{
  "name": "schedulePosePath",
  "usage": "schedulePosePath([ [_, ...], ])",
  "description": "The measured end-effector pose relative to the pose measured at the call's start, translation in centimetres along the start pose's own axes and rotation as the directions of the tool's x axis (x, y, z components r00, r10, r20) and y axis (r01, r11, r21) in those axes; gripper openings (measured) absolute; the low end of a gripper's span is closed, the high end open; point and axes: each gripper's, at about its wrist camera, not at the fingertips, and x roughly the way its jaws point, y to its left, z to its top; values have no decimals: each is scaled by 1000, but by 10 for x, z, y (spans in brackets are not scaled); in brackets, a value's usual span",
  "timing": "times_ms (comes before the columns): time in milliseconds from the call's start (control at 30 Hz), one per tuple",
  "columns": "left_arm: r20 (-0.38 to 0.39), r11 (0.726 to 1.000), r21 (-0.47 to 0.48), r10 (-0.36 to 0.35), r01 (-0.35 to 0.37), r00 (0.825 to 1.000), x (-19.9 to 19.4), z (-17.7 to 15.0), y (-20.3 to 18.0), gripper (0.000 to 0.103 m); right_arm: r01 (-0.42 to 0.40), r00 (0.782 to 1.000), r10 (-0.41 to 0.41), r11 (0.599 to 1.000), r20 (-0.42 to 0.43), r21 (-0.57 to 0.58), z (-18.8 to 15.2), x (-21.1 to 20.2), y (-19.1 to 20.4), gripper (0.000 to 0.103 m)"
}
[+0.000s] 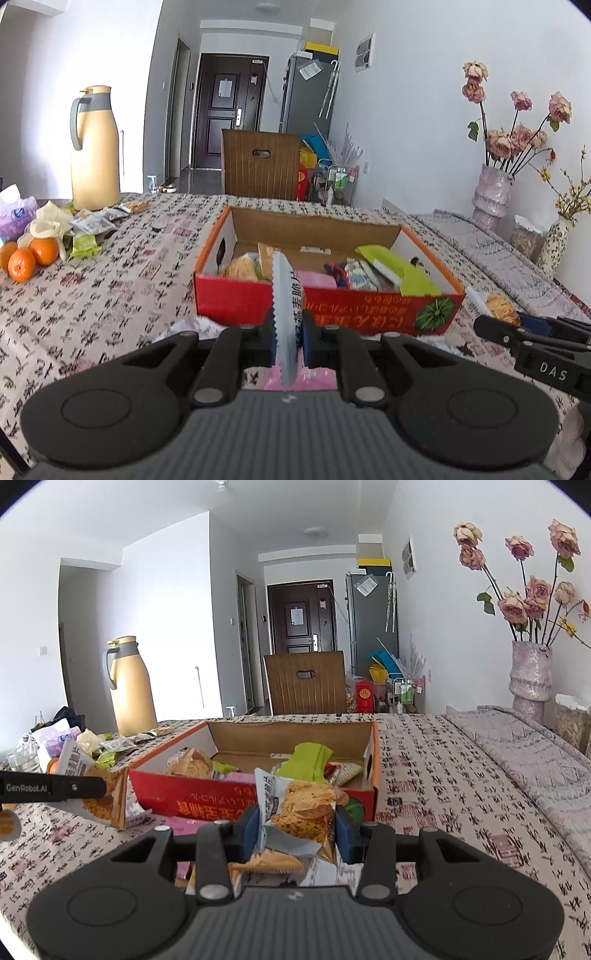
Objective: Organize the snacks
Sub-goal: 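Carry the cracker packet and cookie pack over the box with both tools, then open both tools to drop the packets inside the box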
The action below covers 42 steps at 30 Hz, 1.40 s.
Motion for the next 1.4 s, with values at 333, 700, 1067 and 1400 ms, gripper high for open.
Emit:
schedulePosePath([
  [333, 47, 1000, 2, 0, 0, 999, 16, 32, 1, 13, -7, 1000, 8, 1000, 23, -17, 29, 26, 9, 41],
  [700, 43, 1000, -1, -3, 3, 999, 55, 60, 9, 13, -17, 999, 18, 999, 29, -36, 58, 70, 20, 41],
  [1067, 19, 1000, -7, -2, 2, 1000, 105, 81, 17, 13, -27, 1000, 27, 999, 4, -44, 79, 128, 27, 41],
  [1400, -16, 1000, -11, -11, 11, 1000, 155, 72, 11, 13, -28, 999, 28, 1000, -28, -2, 72, 167, 16, 41],
])
